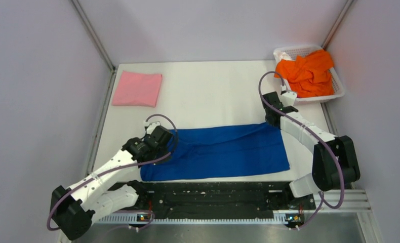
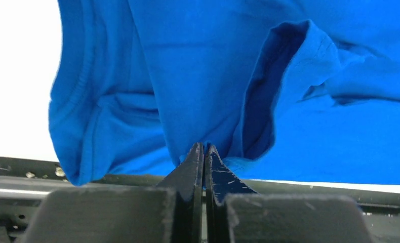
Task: Fold and stack the t-shirts
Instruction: Fold the other side of the tshirt into a rectangle, then rotate the tshirt 90 degrees, then grab the bottom of the folded rectangular tshirt with both arms, then fold the folded rectangular tshirt in 1/3 of the way
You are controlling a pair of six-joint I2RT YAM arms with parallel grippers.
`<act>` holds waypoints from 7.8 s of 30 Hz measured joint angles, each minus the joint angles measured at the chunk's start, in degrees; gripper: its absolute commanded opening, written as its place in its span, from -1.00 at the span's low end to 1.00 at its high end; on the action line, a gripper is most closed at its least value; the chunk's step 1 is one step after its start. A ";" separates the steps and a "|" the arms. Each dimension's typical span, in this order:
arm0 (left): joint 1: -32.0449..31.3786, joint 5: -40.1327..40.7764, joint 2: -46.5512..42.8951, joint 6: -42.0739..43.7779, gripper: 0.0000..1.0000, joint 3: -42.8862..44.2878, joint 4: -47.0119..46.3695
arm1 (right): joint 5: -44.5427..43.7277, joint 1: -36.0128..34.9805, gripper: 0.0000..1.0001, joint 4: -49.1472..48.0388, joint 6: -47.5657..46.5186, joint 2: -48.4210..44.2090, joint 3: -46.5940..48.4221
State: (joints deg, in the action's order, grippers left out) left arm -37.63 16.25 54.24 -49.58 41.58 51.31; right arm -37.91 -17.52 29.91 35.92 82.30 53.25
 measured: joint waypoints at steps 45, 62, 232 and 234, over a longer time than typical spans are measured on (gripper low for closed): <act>-11.69 -17.77 28.55 4.63 0.98 4.48 -26.29 | 11.96 0.02 0.97 -2.54 6.54 -23.41 -10.51; -15.96 -13.27 20.96 4.61 0.98 6.64 -19.76 | 17.68 0.04 0.97 -7.80 2.82 -23.23 -12.79; 15.30 -22.60 34.21 8.87 -1.00 20.28 -29.66 | 42.42 -9.92 -1.00 -19.87 -0.63 13.33 11.52; 16.65 -22.95 37.11 9.38 -1.00 22.80 -29.73 | 43.04 -8.90 -1.00 -20.28 -1.33 16.00 14.10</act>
State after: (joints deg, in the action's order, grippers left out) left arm -20.97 -6.70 91.35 -40.21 64.38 21.58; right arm 5.13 -26.41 9.63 34.59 98.30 67.35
